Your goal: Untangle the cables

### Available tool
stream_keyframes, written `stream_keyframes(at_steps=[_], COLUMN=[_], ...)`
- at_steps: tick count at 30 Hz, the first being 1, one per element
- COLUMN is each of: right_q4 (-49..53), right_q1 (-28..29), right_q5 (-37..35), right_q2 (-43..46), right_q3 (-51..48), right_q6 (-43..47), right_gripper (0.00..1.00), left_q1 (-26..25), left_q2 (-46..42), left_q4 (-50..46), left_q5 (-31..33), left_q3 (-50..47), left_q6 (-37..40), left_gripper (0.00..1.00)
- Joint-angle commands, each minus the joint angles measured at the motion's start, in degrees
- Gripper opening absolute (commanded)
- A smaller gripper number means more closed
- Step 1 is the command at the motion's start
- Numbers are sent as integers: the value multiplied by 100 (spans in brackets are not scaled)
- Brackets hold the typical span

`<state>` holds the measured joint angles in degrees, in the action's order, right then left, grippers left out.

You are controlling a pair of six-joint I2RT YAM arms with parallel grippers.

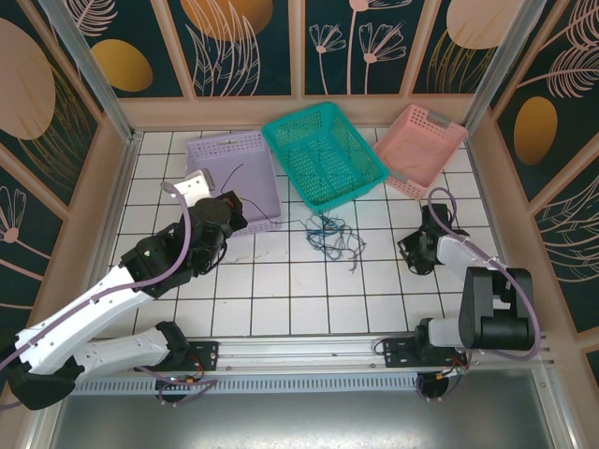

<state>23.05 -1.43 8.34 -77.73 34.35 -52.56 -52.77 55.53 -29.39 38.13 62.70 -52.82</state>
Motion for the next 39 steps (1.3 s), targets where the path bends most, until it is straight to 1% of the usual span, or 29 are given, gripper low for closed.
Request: stream_keyframes(at_steps=[1,3,5,6,7,9,11,13,15,18,24,26,27,28,30,31,32,34,37,38,39], right_q4=[193,313,313,234,141,-123,-495,-862,-1075,-1147,-1098,-1069,-1011,-946,-653,-515,-376,-212,-225,-214,-205], right_q1=[90,477,1114,1467,1819,2407,3007,3452,3697,3789,3725,3724,3736,3746,3760,3764,3758,3678,3378,3315,3067], right_q5=[-146,-280,-333,-278,-174,86,233,231,183,27,-605,-683,-730,-778,-895,-1074,-1210,-1387,-1500,-1547,-1567], right_q2=[161,479,781,918,989,1002,877,609,171,-495,-1591,-1919,-2084,-2209,-2394,-2408,-2384,-2214,-1728,-1529,-1368], right_q3=[311,527,651,665,662,643,663,779,1001,1353,1875,2016,2088,2132,2198,2173,2105,1862,1234,1035,872], right_q6=[220,191,68,-67,-299,-820,-1338,-1684,-1784,-1657,-1262,-1195,-1180,-1178,-1187,-1180,-1179,-1169,-1046,-992,-919], right_gripper=[7,22,38,47,53,62,69,72,73,73,73,71,68,63,48,46,42,28,9,4,0], left_q1=[38,37,35,32,39,36,33,32,32,39,38,35,38,31,33,38,33,34,31,34,35], left_q2=[-51,-27,-30,-46,-72,-117,-125,-112,-126,-172,-380,-514,-590,-663,-767,-803,-836,-900,-1010,-1033,-1027], left_q4=[330,557,747,849,985,1285,1531,1650,1797,1892,2087,2129,2139,2141,2018,1971,1894,1762,1678,1658,1611], left_q5=[-147,-446,-660,-744,-841,-1075,-1333,-1540,-1753,-1887,-2080,-2058,-2003,-1932,-1669,-1549,-1376,-1026,-540,-387,-251], left_q3=[72,-2,-78,-120,-154,-204,-197,-140,-124,-115,-96,-91,-82,-62,79,152,253,426,569,630,687], left_q6=[288,325,333,332,388,526,683,772,854,865,934,957,958,958,959,1005,1044,1119,1215,1242,1256], left_gripper=[0,0,0,0,0,0,0,0,0,0,0,0,0,0,0,0,0,0,0,0,0])
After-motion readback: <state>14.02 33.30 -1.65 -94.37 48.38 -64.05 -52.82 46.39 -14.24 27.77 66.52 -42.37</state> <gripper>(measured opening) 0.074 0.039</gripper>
